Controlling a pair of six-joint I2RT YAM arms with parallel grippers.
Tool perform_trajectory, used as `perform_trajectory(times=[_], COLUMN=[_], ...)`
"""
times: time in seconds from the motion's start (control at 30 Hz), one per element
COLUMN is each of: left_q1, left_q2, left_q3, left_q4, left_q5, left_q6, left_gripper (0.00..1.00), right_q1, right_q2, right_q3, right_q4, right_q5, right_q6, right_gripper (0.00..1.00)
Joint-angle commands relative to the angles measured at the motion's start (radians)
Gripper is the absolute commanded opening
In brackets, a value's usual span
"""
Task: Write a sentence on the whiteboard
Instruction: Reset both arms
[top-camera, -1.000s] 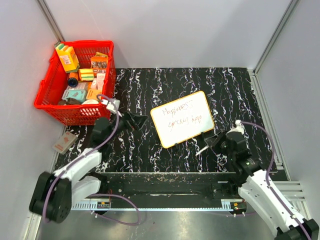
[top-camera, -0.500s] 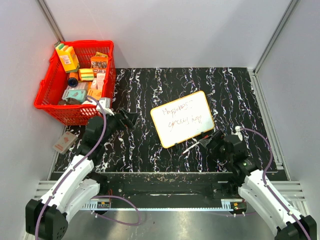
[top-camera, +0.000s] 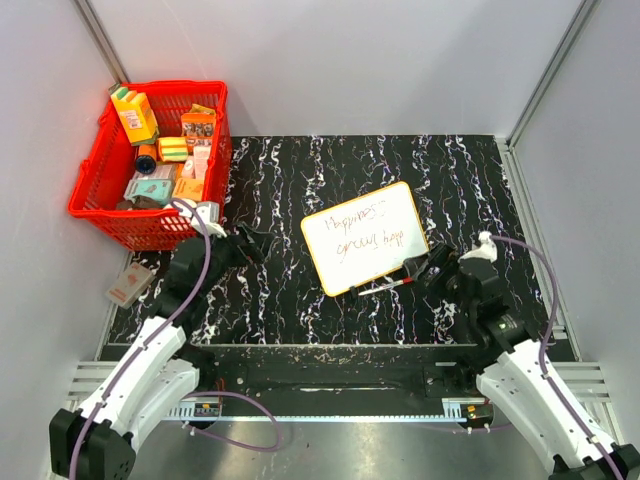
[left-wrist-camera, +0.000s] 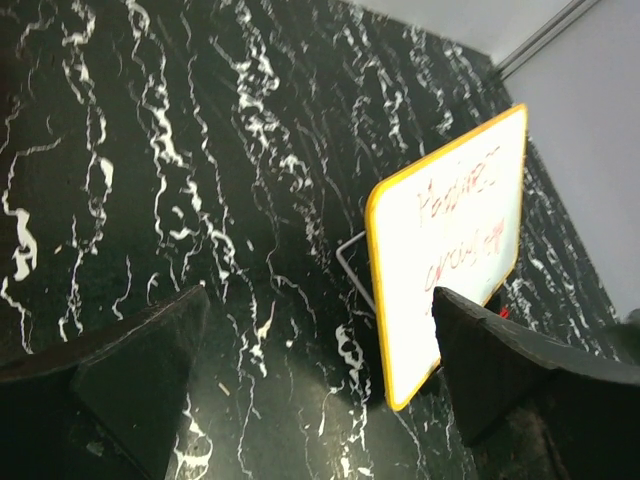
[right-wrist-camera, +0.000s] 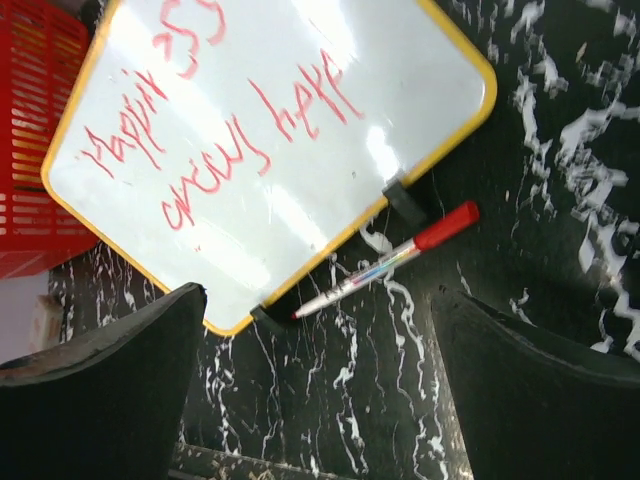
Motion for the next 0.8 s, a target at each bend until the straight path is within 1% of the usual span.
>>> perform_trajectory(times=[0.0,0.07,0.13,0.23,0.27,0.33,0.37,0.4,0.43,0.47,0.5,0.53,0.57,0.67,0.7,0.77], left_q1=[0.001,0.001,0.002,0.001,0.001,0.001,0.001,0.001,0.001,0.001,0.001,0.001,0.001,0.001,0.001,0.001], left_q2=[0.007,0.004,-0.007,-0.015,-0.018,-0.021,-0.027,-0.033,-0.038,-0.050,-0.058,-0.065,-0.082,-0.119,-0.128,-0.154], left_q3=[0.011,0.014,0.029,0.049,0.056,0.075,0.082,0.092,0.094,0.095,0.095,0.094,0.089,0.062,0.050,0.022], left_q4=[-0.031,-0.037,-0.043,-0.052,-0.052,-0.087,-0.095,-0.100,-0.101,-0.101,-0.101,-0.098,-0.094,-0.060,-0.016,0.011], left_q5=[-0.020,-0.035,-0.051,-0.081,-0.093,-0.098,-0.126,-0.141,-0.149,-0.158,-0.176,-0.179,-0.180,-0.181,-0.135,-0.126], left_q6=[0.027,0.038,0.052,0.075,0.081,0.098,0.110,0.118,0.130,0.136,0.138,0.156,0.162,0.196,0.214,0.242], left_gripper=[0.99,0.99,0.99,0.99,0.99,0.99,0.99,0.99,0.99,0.99,0.99,0.99,0.99,0.99,0.99,0.99], right_q1=[-0.002,-0.002,-0.001,-0.002,-0.002,-0.004,-0.002,-0.002,-0.002,-0.004,-0.002,-0.002,-0.002,-0.002,-0.002,-0.002], right_q2=[0.019,0.021,0.005,-0.004,-0.006,-0.004,-0.002,0.007,0.011,0.020,0.022,0.024,0.024,0.018,0.014,0.010], right_q3=[0.100,0.123,0.132,0.128,0.122,0.084,0.064,0.031,0.010,-0.021,-0.085,-0.116,-0.136,-0.156,-0.162,-0.168], right_q4=[0.080,0.097,0.149,0.248,0.280,0.410,0.459,0.532,0.570,0.622,0.730,0.781,0.815,0.797,0.788,0.779], right_q5=[0.127,0.182,0.213,0.334,0.407,0.455,0.461,0.458,0.451,0.434,0.443,0.455,0.484,0.553,0.562,0.613], right_q6=[-0.206,-0.249,-0.286,-0.388,-0.463,-0.542,-0.616,-0.641,-0.692,-0.715,-0.734,-0.784,-0.800,-0.853,-0.866,-0.876], right_gripper=[1.00,1.00,1.00,0.99,1.00,1.00,1.00,1.00,1.00,1.00,1.00,1.00,1.00,1.00,1.00,1.00])
